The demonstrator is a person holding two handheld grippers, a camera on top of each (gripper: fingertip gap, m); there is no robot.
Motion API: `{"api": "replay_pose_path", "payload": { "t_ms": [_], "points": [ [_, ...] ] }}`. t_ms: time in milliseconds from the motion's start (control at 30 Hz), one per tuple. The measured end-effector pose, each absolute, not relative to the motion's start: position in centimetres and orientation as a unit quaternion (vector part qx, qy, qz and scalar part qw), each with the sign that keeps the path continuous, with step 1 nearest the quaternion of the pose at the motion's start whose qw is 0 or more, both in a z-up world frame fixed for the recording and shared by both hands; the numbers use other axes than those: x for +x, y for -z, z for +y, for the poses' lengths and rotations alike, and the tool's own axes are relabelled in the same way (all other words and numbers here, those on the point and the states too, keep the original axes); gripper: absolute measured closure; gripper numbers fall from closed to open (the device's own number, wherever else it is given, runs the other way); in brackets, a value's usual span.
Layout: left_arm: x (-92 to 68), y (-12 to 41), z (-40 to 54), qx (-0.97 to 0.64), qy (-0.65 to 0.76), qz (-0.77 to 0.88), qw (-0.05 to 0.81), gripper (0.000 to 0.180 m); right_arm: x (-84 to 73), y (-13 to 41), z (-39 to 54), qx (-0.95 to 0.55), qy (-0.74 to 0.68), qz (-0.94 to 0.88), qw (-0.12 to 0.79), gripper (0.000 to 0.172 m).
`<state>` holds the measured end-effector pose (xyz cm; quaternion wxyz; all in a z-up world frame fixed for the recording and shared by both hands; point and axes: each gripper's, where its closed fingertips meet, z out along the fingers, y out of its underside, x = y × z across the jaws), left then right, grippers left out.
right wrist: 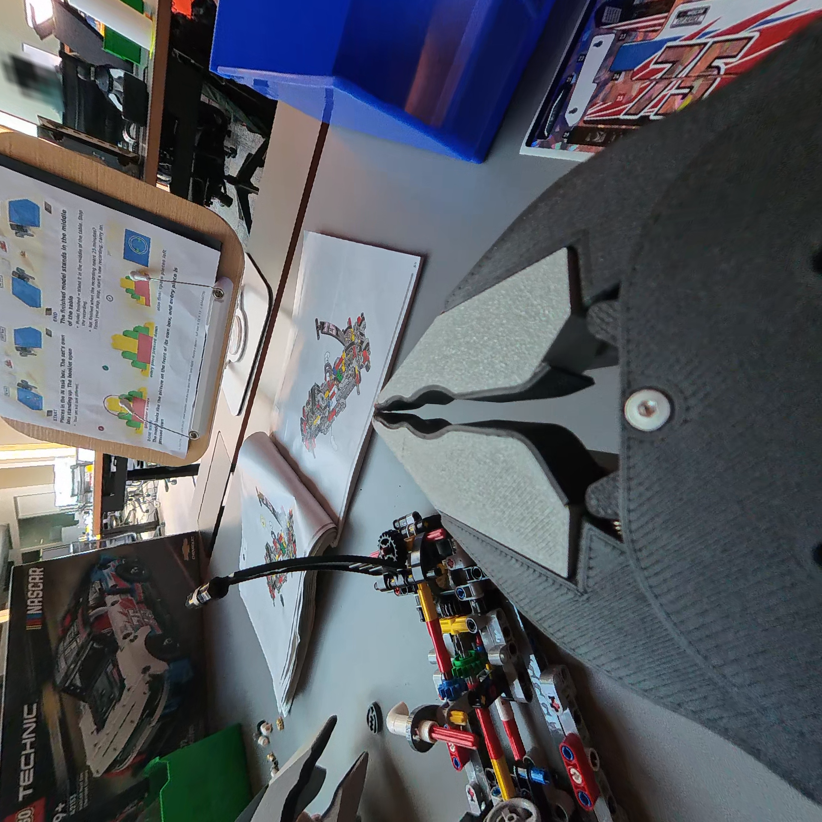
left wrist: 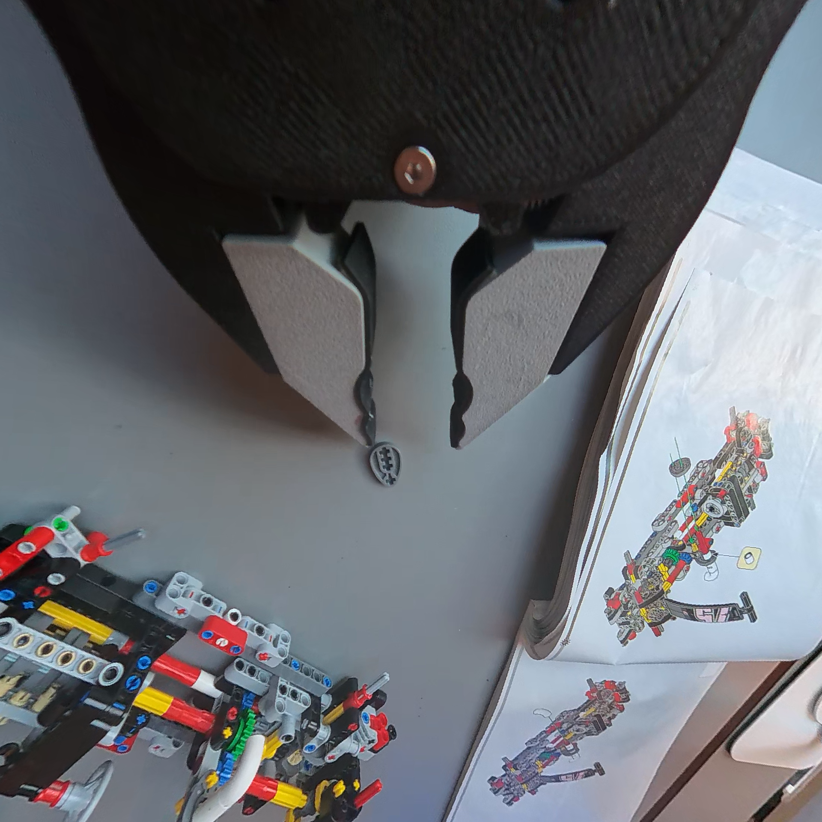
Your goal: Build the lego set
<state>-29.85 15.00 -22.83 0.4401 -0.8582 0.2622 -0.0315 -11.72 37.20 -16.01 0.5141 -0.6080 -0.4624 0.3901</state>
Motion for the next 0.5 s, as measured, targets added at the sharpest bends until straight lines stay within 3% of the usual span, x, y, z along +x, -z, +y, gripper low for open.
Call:
{"api": "replay_pose_path", "payload": {
  "t_ms": [500],
  "points": [
    [-29.91,23.12,15.05,-0.863,0.029,0.262,0.432,0.147,-11.76,16.02,37.17,-0.608,-0.391,-0.463,0.513,0.172]
  ]
}}
